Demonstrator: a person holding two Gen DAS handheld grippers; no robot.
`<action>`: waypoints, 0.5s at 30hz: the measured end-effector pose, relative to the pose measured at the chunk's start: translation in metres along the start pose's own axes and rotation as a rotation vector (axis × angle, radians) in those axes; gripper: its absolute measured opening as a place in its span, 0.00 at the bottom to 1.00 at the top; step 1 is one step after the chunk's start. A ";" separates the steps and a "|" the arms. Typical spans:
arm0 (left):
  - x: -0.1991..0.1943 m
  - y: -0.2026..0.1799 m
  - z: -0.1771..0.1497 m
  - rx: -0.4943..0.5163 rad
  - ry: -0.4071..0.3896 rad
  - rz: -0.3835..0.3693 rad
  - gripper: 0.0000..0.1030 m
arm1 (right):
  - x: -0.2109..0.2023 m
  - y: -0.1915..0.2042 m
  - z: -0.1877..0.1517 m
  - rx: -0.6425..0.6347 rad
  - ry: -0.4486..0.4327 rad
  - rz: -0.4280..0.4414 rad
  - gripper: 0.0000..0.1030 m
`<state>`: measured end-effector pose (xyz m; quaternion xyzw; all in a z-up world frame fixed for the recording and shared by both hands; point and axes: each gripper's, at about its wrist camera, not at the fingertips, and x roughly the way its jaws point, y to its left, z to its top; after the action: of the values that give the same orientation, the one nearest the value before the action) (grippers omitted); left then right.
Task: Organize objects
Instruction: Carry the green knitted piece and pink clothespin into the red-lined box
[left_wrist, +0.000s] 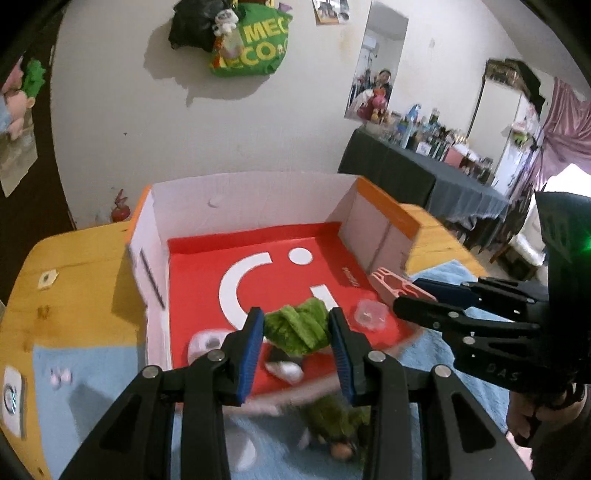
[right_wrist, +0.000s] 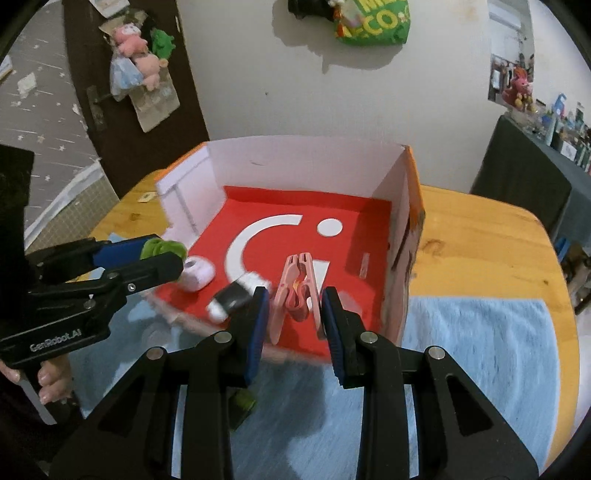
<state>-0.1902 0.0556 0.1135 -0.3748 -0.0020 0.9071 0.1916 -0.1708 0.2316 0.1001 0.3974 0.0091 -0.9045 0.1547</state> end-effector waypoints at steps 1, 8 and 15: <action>0.007 0.001 0.005 0.007 0.013 0.006 0.37 | 0.011 -0.003 0.006 -0.003 0.020 -0.004 0.28; 0.065 0.008 0.024 0.064 0.140 0.061 0.37 | 0.062 -0.017 0.026 0.000 0.134 -0.021 0.28; 0.104 0.022 0.019 0.064 0.238 0.086 0.37 | 0.093 -0.021 0.029 -0.008 0.224 -0.037 0.28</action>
<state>-0.2780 0.0746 0.0530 -0.4732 0.0657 0.8632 0.1632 -0.2571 0.2225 0.0510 0.4950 0.0372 -0.8571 0.1378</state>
